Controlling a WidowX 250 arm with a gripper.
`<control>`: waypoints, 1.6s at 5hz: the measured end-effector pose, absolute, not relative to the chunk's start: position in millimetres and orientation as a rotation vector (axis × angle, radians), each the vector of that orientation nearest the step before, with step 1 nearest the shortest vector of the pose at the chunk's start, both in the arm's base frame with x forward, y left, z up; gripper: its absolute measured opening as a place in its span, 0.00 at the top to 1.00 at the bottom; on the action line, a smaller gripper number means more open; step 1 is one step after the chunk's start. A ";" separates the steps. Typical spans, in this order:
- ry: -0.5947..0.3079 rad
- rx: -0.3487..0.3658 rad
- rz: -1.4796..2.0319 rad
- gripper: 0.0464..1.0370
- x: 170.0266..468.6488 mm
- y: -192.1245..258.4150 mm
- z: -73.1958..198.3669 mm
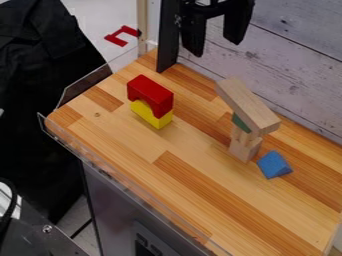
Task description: Move the parallelepiped from the grren cube to the top of the red arch
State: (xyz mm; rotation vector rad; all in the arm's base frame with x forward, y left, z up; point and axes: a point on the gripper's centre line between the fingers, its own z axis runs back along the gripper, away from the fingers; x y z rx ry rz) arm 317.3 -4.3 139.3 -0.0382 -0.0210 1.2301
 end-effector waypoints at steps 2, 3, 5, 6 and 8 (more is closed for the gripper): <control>0.008 -0.006 1.234 0.04 317.3 -4.8 123.6; -0.010 -0.014 1.236 0.04 318.2 -11.9 119.0; -0.048 -0.018 1.182 0.04 322.4 -31.2 121.3; -0.075 -0.045 1.137 0.04 328.5 -46.9 128.2; -0.068 -0.048 1.082 0.04 335.1 -66.6 120.1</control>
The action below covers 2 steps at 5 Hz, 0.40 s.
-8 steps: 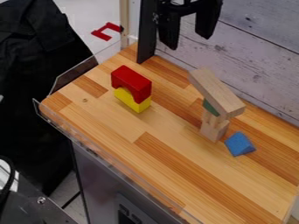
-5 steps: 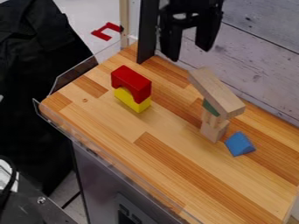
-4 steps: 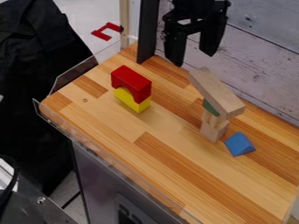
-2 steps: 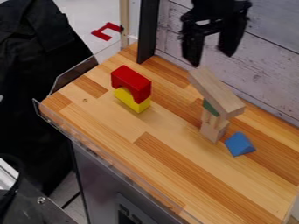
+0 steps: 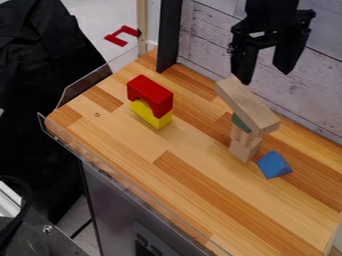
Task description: Move the parallelepiped from the grren cube to the top of the red arch
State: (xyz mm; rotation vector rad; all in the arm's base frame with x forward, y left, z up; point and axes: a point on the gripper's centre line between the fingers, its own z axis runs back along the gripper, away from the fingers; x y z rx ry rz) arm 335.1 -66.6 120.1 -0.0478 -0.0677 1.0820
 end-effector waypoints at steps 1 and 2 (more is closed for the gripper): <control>-0.067 -0.047 1.080 0.04 334.7 -66.6 119.7; -0.050 -0.020 1.102 0.04 329.6 -64.1 116.5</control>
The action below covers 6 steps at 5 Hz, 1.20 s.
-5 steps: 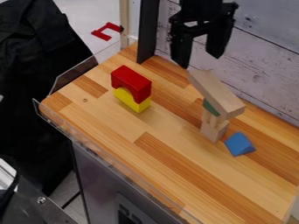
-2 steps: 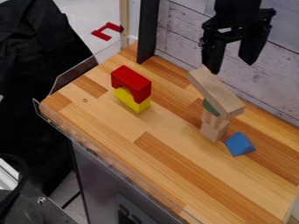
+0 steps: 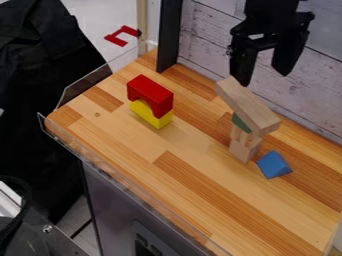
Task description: Move the parallelepiped from the grren cube to the top of the red arch
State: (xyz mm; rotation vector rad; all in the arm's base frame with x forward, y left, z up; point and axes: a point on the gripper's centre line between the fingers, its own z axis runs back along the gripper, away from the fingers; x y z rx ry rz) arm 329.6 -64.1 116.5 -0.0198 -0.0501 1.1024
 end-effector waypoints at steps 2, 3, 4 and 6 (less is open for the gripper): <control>-0.010 -0.011 1.134 0.04 320.3 -60.4 104.5; -0.006 -0.030 1.128 0.04 322.6 -62.8 102.1; 0.010 -0.025 1.122 0.04 323.3 -64.1 95.0; 0.045 -0.032 1.155 0.04 318.5 -58.9 88.3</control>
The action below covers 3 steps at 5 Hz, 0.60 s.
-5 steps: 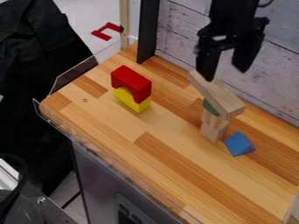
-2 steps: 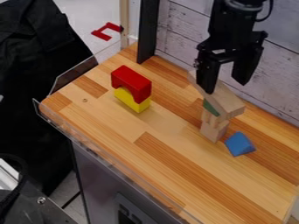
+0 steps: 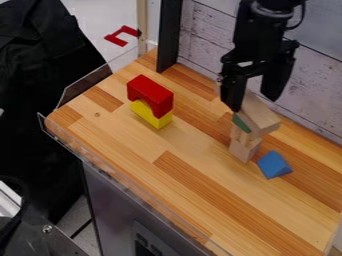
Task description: Move the parallelepiped from the grren cube to the top of the red arch
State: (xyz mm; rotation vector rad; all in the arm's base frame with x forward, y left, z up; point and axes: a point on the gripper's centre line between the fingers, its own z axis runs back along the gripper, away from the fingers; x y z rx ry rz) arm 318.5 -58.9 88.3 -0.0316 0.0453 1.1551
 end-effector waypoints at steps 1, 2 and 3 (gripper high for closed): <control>0.054 -0.042 1.167 0.08 318.4 -58.4 87.7; 0.061 -0.048 1.178 0.35 317.7 -57.1 86.1; 0.057 -0.055 1.185 0.53 319.1 -56.2 86.1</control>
